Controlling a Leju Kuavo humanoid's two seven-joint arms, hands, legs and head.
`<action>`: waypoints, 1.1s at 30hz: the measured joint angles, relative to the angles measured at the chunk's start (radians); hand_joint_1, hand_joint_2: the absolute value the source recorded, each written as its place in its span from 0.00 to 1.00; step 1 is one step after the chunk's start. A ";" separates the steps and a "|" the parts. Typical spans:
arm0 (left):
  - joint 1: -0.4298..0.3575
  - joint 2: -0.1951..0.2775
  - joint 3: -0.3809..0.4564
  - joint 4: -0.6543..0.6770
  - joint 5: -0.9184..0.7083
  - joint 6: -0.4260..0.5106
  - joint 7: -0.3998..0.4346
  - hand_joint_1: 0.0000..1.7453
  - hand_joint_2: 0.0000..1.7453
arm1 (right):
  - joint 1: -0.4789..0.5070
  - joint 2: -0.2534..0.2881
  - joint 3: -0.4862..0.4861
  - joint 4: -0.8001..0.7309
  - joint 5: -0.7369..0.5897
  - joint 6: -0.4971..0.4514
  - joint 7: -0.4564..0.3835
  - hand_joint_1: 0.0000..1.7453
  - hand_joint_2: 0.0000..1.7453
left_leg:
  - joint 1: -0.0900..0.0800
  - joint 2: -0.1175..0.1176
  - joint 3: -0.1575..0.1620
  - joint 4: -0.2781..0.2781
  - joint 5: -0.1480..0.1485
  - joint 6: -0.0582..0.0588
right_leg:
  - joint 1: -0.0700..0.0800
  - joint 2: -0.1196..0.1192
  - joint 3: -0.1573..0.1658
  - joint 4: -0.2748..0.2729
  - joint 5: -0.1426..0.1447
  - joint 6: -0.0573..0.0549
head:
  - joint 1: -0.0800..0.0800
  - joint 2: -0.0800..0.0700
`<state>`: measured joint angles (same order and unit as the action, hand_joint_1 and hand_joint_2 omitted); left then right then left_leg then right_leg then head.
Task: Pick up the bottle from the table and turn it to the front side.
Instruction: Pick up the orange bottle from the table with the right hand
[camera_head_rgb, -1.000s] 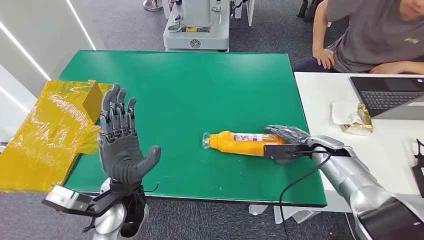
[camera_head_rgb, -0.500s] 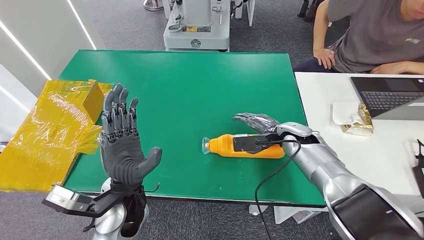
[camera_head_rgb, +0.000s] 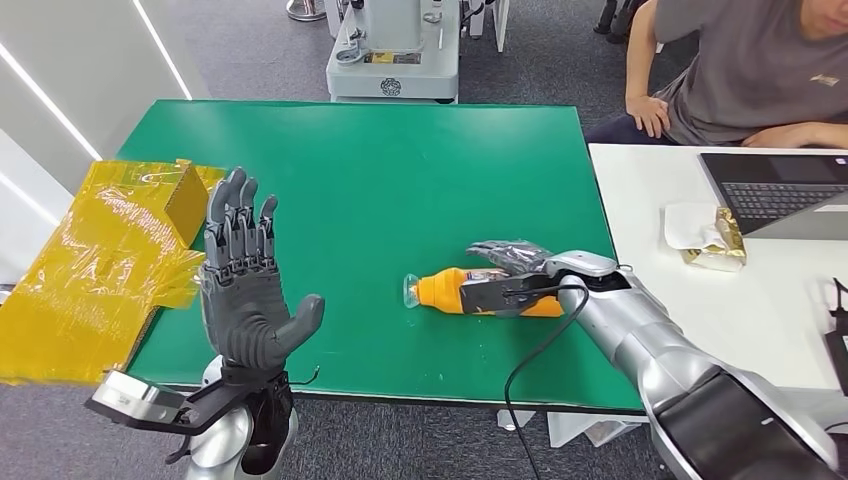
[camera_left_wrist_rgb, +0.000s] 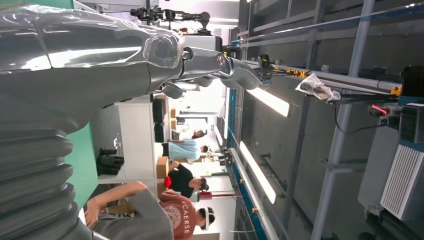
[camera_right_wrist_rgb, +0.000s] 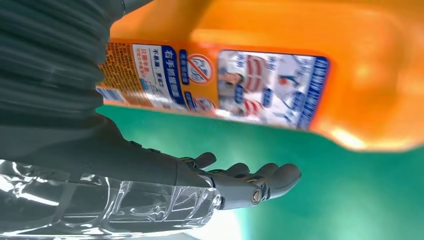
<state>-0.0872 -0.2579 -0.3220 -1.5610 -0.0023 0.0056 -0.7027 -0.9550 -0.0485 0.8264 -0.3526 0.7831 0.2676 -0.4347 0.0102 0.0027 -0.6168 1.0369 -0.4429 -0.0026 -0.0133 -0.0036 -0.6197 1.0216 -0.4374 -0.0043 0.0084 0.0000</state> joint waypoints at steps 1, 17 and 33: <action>0.000 0.000 0.000 0.000 -0.001 0.002 0.000 0.00 1.00 | 0.000 0.000 0.006 0.005 0.002 0.008 0.007 0.00 1.00 | 0.000 0.000 0.000 0.000 0.000 0.000 | 0.000 0.000 0.000 0.000 0.000 0.000 | 0.000 0.000; 0.000 0.000 0.000 0.001 -0.011 0.027 0.000 0.00 1.00 | 0.001 -0.011 0.046 0.043 0.016 0.066 0.061 0.00 1.00 | 0.000 0.000 0.000 0.000 0.000 0.000 | 0.000 0.000 0.000 0.000 0.000 0.000 | 0.000 0.000; 0.000 0.000 0.000 0.001 -0.011 0.039 0.000 0.00 1.00 | -0.009 -0.063 0.081 0.055 0.055 0.052 0.158 0.15 1.00 | 0.000 0.000 0.000 0.000 0.000 0.000 | 0.000 0.000 0.000 0.000 0.000 0.000 | 0.000 0.000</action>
<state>-0.0868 -0.2579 -0.3216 -1.5602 -0.0135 0.0446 -0.7027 -0.9636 -0.1111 0.9071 -0.2977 0.8381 0.3196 -0.2763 0.0101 0.0028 -0.6170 1.0370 -0.4429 -0.0025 -0.0134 -0.0036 -0.6197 1.0213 -0.4373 -0.0042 0.0085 0.0000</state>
